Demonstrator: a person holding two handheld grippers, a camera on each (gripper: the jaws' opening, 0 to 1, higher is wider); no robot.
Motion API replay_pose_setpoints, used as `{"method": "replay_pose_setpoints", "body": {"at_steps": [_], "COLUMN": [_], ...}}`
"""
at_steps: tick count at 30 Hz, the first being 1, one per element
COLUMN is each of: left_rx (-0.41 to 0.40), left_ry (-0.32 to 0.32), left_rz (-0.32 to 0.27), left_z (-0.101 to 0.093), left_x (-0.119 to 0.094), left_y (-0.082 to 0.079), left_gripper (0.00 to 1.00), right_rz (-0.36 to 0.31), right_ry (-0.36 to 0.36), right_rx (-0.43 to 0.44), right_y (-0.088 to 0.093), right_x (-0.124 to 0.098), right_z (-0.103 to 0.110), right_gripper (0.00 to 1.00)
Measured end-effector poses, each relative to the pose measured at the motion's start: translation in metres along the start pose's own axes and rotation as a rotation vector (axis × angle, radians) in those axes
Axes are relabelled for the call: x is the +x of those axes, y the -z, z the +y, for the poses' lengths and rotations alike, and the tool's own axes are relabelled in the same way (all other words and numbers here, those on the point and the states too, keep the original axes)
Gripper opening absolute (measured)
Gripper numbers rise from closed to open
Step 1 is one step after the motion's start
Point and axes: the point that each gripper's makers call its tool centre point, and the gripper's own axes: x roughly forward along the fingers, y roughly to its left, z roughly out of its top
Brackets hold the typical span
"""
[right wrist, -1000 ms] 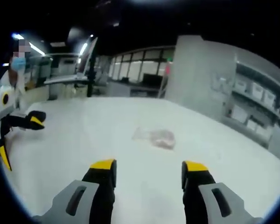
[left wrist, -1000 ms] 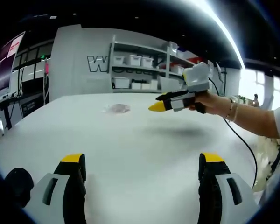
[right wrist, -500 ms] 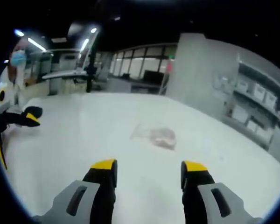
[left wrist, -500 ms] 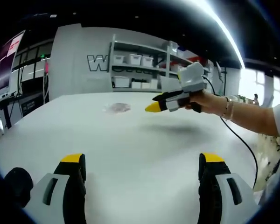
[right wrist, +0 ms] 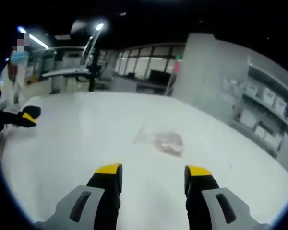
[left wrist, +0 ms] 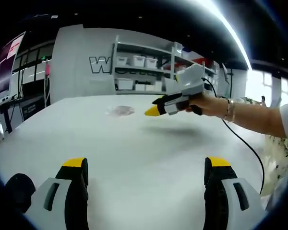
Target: Open the resealable bag by pulling the two sides of the seal apart until the entire bag opening is separated and visibly accessible.
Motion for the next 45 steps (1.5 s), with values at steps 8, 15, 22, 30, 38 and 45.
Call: {"method": "replay_pose_setpoints", "body": {"at_steps": [8, 15, 22, 30, 38, 45], "left_rx": [0.000, -0.001, -0.003, -0.002, -0.003, -0.002], "left_ry": [-0.001, 0.003, 0.004, 0.004, 0.008, 0.008], "left_rz": [-0.001, 0.003, 0.005, 0.000, 0.003, -0.003], "left_z": [0.001, 0.002, 0.003, 0.004, 0.003, 0.003], "left_x": [0.001, 0.003, 0.005, 0.004, 0.006, 0.004], "left_y": [-0.001, 0.000, 0.001, -0.001, 0.000, -0.001], "left_gripper": [0.99, 0.99, 0.99, 0.99, 0.99, 0.99], "right_rz": [0.007, 0.015, 0.017, 0.015, 0.023, 0.025], "right_ry": [-0.004, -0.003, -0.006, 0.002, 0.001, 0.004], "right_rx": [-0.011, -0.022, -0.027, -0.032, -0.053, -0.117], "right_y": [0.000, 0.000, 0.000, -0.001, 0.001, -0.001], "right_x": [0.007, 0.013, 0.018, 0.023, 0.029, 0.034], "right_z": [0.002, 0.002, 0.002, 0.000, 0.001, -0.002], "right_gripper": [0.50, 0.49, 0.48, 0.46, 0.43, 0.41]}}
